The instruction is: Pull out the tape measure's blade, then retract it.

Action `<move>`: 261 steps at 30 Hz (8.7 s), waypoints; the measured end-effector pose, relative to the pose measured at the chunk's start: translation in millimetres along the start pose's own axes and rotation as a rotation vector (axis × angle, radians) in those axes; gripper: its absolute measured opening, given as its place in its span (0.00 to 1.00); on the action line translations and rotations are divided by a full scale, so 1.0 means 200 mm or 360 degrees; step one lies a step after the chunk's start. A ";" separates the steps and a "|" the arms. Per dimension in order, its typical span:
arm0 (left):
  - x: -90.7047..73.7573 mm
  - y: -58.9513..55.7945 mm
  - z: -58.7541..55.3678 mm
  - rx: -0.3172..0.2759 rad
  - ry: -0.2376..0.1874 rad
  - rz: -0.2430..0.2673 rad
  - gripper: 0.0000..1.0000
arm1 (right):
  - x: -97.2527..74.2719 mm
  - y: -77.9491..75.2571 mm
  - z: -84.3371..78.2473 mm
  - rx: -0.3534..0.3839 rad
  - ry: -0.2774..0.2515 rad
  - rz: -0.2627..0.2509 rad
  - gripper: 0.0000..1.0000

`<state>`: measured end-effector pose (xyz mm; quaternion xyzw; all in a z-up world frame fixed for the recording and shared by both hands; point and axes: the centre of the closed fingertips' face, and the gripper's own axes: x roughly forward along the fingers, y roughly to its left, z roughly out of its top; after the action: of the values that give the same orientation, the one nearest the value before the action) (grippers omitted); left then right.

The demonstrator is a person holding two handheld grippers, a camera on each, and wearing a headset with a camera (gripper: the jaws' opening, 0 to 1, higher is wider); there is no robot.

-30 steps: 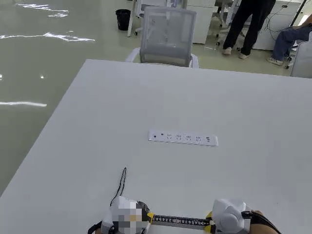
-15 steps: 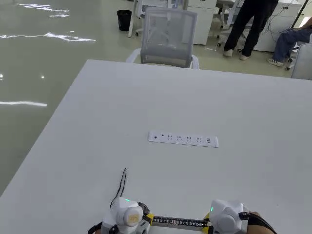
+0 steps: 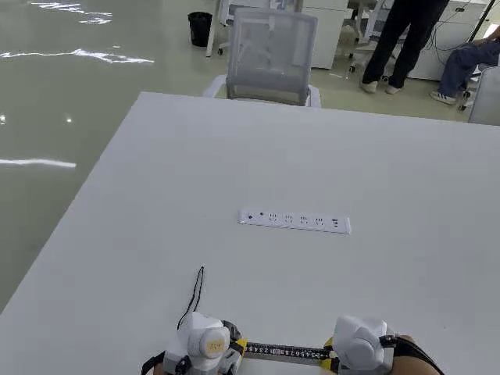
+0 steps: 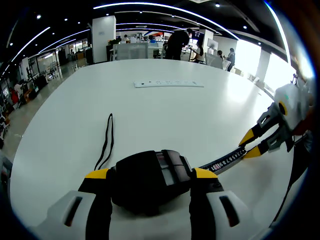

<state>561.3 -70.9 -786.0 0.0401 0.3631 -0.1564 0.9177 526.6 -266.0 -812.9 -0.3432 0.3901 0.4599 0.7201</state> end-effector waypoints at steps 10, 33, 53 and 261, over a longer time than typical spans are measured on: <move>0.00 0.00 0.00 -0.0001 0.0001 -0.0001 0.59 | 0.01 0.01 0.03 0.0002 -0.0007 0.0004 0.12; 0.00 0.00 0.00 0.0002 0.0004 -0.0005 0.59 | 0.04 0.02 0.07 -0.0003 -0.0018 0.0016 0.12; 0.00 -0.01 0.00 0.0007 0.0017 -0.0018 0.59 | 0.08 0.03 0.15 0.0003 -0.0030 0.0039 0.12; 0.00 0.00 0.01 -0.0001 -0.0007 -0.0095 0.59 | 0.33 0.21 0.67 -0.0028 -0.0332 0.0265 0.12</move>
<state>564.0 -70.9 -784.6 0.0285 0.3621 -0.1837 0.9134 538.9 -111.6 -815.6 -0.2661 0.3362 0.5547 0.7131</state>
